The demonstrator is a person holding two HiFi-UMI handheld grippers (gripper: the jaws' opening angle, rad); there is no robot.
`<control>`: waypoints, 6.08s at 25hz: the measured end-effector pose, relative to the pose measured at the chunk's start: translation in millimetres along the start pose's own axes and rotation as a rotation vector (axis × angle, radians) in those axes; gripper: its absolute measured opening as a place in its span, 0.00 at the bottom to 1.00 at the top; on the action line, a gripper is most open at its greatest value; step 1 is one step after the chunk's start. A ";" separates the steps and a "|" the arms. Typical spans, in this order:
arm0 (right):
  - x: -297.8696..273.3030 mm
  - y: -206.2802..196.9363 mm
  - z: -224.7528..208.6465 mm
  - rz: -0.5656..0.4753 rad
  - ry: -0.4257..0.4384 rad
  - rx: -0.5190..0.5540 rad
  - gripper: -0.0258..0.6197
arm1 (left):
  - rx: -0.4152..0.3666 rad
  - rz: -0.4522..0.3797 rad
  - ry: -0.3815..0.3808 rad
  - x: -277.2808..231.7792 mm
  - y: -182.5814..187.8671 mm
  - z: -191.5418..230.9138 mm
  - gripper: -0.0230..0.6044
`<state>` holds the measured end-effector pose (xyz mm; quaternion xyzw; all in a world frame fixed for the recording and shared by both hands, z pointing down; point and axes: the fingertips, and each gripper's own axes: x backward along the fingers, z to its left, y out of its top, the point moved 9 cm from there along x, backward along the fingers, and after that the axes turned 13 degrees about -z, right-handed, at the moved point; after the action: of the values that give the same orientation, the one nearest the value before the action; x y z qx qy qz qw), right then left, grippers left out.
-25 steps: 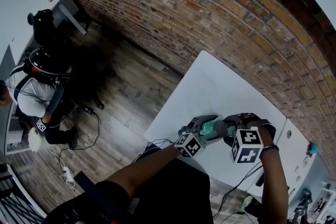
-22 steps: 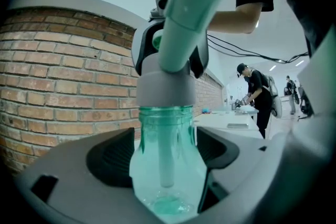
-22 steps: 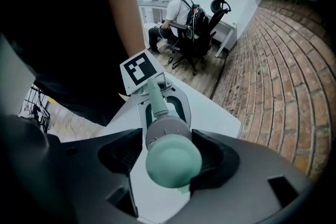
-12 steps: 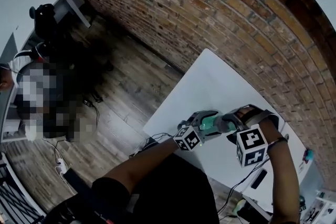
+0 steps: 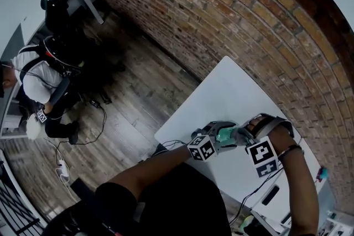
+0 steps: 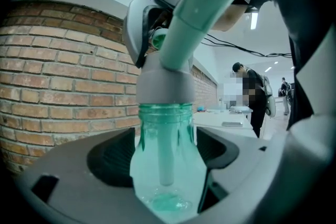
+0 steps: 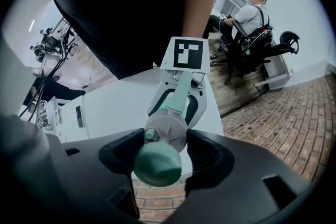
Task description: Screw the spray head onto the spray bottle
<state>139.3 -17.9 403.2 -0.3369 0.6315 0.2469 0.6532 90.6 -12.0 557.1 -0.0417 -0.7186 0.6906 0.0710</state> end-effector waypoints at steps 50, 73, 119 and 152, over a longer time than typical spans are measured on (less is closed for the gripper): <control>-1.5 -10.7 -0.6 -0.183 -0.130 -0.565 0.45 | 0.001 -0.018 -0.064 6.4 -6.2 1.3 0.62; 0.8 -15.6 4.7 -0.241 -0.218 -0.717 0.45 | 0.018 -0.027 -0.061 5.2 -4.0 3.2 0.62; -2.0 -9.9 -3.7 -0.176 -0.138 -0.671 0.45 | 0.038 -0.026 -0.075 7.6 -4.2 4.5 0.62; 2.2 -16.3 1.0 -0.276 -0.254 -0.939 0.45 | 0.050 -0.019 -0.083 8.2 -2.8 6.7 0.62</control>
<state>152.3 -28.1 403.0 -0.6419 0.3174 0.4547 0.5296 81.5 -17.5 560.0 -0.0045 -0.7039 0.7086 0.0485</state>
